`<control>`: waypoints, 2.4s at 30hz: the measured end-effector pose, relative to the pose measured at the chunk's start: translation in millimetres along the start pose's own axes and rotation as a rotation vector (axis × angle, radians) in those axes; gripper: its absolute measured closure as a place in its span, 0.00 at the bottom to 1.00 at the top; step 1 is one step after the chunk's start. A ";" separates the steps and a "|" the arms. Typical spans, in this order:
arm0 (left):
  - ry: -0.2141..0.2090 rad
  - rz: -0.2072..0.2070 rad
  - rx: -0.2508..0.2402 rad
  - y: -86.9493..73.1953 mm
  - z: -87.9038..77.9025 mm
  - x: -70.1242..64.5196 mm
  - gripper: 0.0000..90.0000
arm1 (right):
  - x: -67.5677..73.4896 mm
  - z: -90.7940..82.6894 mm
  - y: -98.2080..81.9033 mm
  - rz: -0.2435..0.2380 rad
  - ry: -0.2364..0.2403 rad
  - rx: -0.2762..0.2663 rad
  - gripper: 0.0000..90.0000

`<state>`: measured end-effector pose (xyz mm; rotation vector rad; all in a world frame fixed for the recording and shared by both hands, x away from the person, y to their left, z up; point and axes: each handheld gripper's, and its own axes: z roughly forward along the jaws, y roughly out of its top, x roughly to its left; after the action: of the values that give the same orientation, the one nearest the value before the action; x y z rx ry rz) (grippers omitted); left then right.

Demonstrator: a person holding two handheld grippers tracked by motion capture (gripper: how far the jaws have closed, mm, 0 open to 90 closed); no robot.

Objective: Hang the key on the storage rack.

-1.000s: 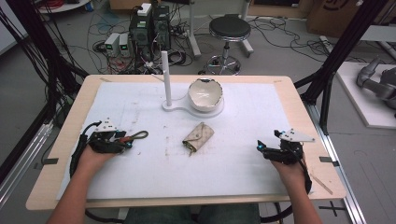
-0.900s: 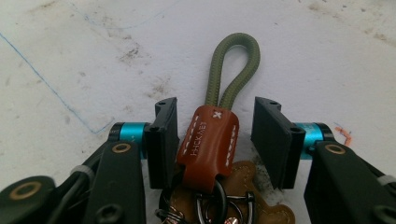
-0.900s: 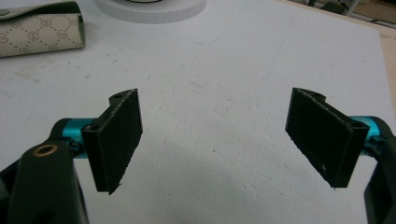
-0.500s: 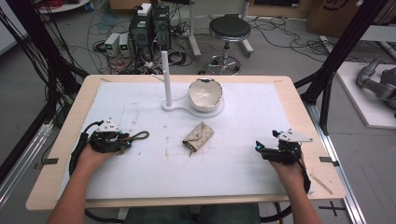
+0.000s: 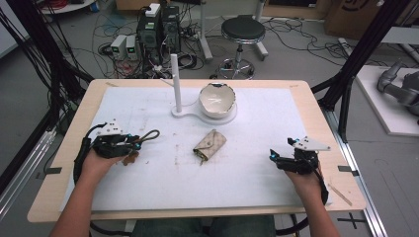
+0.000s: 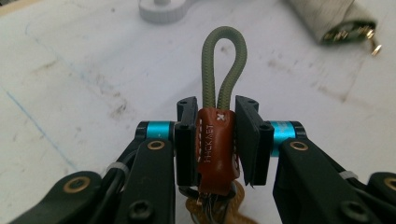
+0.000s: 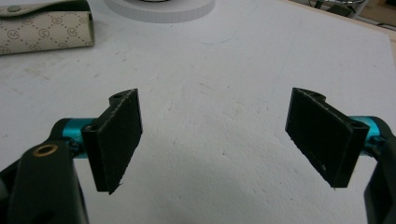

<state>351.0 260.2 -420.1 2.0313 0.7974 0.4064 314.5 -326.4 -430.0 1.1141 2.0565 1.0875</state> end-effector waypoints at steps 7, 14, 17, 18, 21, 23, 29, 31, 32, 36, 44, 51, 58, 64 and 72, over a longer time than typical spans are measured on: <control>0.009 -0.025 -0.096 18.4 -8.0 -7.9 0.78 | 2.1 0.8 0.9 0.005 0.005 0.001 0.21; -0.003 -0.020 -0.168 46.4 -11.1 -13.0 0.78 | 4.5 2.3 2.4 -0.004 0.011 -0.003 0.21; 0.008 -0.004 -0.199 63.9 -9.9 -15.3 0.78 | 4.3 2.3 2.5 0.001 0.011 -0.003 0.21; 0.012 0.002 -0.216 74.5 -9.1 -15.5 0.78 | 4.1 2.0 2.6 0.000 0.009 -0.004 0.21; 0.021 0.007 -0.227 84.2 -9.5 -14.8 0.78 | 4.0 1.8 2.4 -0.003 0.009 -0.005 0.21; 0.030 -0.007 -0.259 95.3 -10.5 -12.7 0.78 | 4.1 1.9 2.3 -0.001 0.010 -0.005 0.21; 0.088 0.007 -0.292 135.7 -14.3 -3.4 0.78 | 0.7 2.3 1.0 0.007 0.011 -0.001 0.21; 0.095 0.012 -0.283 144.3 -12.7 -1.6 0.78 | 0.0 2.3 0.8 0.006 0.009 -0.001 0.21; 0.097 0.016 -0.277 147.3 -11.8 -1.2 0.78 | 0.1 2.5 0.8 0.006 0.010 0.000 0.21; 0.098 0.027 -0.259 158.5 -5.3 -1.0 0.78 | 0.1 2.7 0.8 0.007 0.008 0.001 0.21; 0.121 0.016 -0.220 161.3 12.6 0.9 0.78 | -0.9 1.3 -0.3 0.010 0.008 0.001 0.21; 0.139 0.015 -0.189 160.5 22.7 4.0 0.78 | -2.6 1.0 -1.5 0.019 0.002 0.003 0.21; 0.153 -0.008 -0.168 156.6 29.8 9.9 0.77 | -4.4 -0.1 -2.1 0.025 -0.003 0.002 0.21; 0.173 -0.017 -0.163 152.2 31.9 10.2 0.54 | -4.8 -1.1 -2.7 0.028 -0.006 0.002 0.21; 0.116 -0.065 -0.203 138.8 24.1 8.7 0.38 | -2.9 1.7 -1.3 0.017 0.001 0.008 0.21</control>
<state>423.8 195.8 -317.7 1.8019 0.8545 0.5491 316.7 -328.6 -431.7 1.1368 2.0577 1.0891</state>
